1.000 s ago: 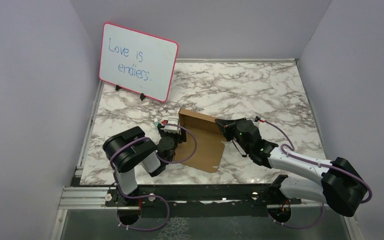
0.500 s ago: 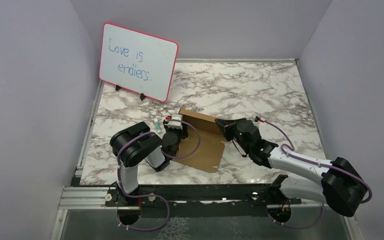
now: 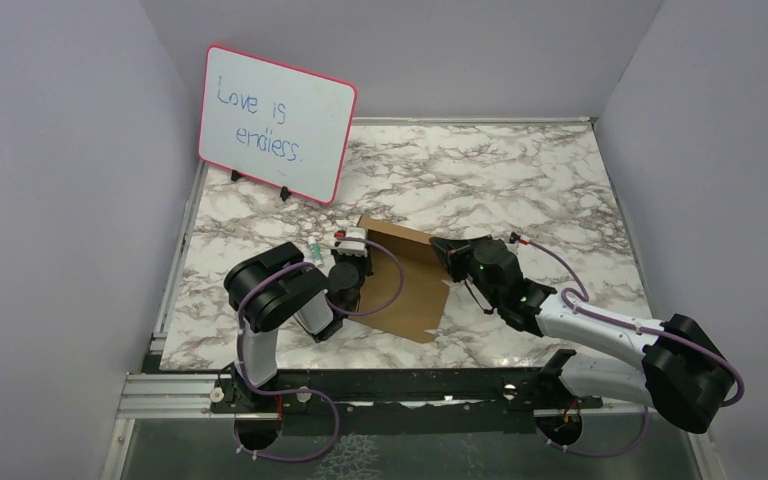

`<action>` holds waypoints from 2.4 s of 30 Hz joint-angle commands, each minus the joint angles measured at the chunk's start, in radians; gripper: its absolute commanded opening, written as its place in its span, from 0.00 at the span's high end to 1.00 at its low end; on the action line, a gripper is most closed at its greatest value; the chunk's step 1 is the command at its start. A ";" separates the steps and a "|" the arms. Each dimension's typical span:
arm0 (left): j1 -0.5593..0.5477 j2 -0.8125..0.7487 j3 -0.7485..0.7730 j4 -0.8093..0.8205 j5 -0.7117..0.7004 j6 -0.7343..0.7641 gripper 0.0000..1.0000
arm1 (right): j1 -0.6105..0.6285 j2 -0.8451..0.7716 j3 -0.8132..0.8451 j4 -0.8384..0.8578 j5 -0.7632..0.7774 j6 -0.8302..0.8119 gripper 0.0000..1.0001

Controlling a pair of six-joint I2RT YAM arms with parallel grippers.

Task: Fold the paper box

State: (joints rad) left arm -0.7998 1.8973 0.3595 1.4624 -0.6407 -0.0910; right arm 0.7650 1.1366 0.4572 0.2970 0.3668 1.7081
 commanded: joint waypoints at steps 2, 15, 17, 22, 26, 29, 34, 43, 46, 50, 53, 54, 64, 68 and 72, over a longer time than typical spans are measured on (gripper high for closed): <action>0.004 0.026 0.035 -0.019 -0.104 0.011 0.70 | 0.005 0.006 0.001 -0.018 0.012 -0.024 0.99; -0.044 0.070 0.129 -0.152 -0.369 0.011 0.69 | 0.011 0.032 0.004 0.004 -0.019 -0.016 0.99; -0.046 0.073 0.149 -0.184 -0.391 0.009 0.67 | 0.010 0.029 0.006 0.001 -0.016 -0.015 0.99; -0.046 0.083 0.151 -0.206 -0.393 -0.009 0.64 | 0.010 0.028 0.007 -0.007 -0.005 -0.015 0.98; -0.048 0.051 0.110 -0.201 -0.327 -0.041 0.57 | 0.010 0.023 0.009 -0.009 0.025 -0.025 0.88; -0.048 0.007 0.074 -0.197 -0.276 -0.057 0.50 | 0.010 0.013 0.017 -0.010 0.054 -0.057 0.76; -0.050 -0.105 0.009 -0.204 -0.193 -0.092 0.40 | 0.010 0.005 0.023 -0.013 0.083 -0.109 0.59; -0.051 -0.465 -0.108 -0.508 -0.061 -0.239 0.23 | 0.010 -0.047 0.006 -0.001 0.026 -0.316 0.33; -0.039 -0.605 -0.111 -0.658 -0.004 -0.266 0.20 | 0.010 -0.105 0.002 -0.019 0.006 -0.439 0.27; 0.021 -0.782 -0.097 -0.854 0.107 -0.324 0.16 | 0.010 -0.199 0.041 -0.114 -0.013 -0.705 0.23; 0.125 -0.906 -0.079 -0.987 0.233 -0.392 0.13 | 0.010 -0.248 0.083 -0.208 -0.019 -0.911 0.18; 0.178 -0.934 -0.077 -1.011 0.273 -0.417 0.12 | 0.010 -0.253 0.101 -0.243 -0.019 -0.969 0.15; 0.331 -0.953 0.035 -1.070 0.491 -0.538 0.10 | -0.012 -0.213 0.153 -0.358 -0.023 -1.363 0.11; 0.377 -0.884 0.097 -1.085 0.560 -0.565 0.10 | -0.115 -0.205 0.150 -0.348 -0.112 -1.411 0.15; 0.384 -0.825 0.159 -1.102 0.598 -0.554 0.10 | -0.252 -0.225 0.117 -0.307 -0.301 -1.429 0.19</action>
State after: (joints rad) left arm -0.4271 1.0248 0.4538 0.4007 -0.1406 -0.6292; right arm 0.6117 0.9306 0.5900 -0.0326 0.2470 0.3523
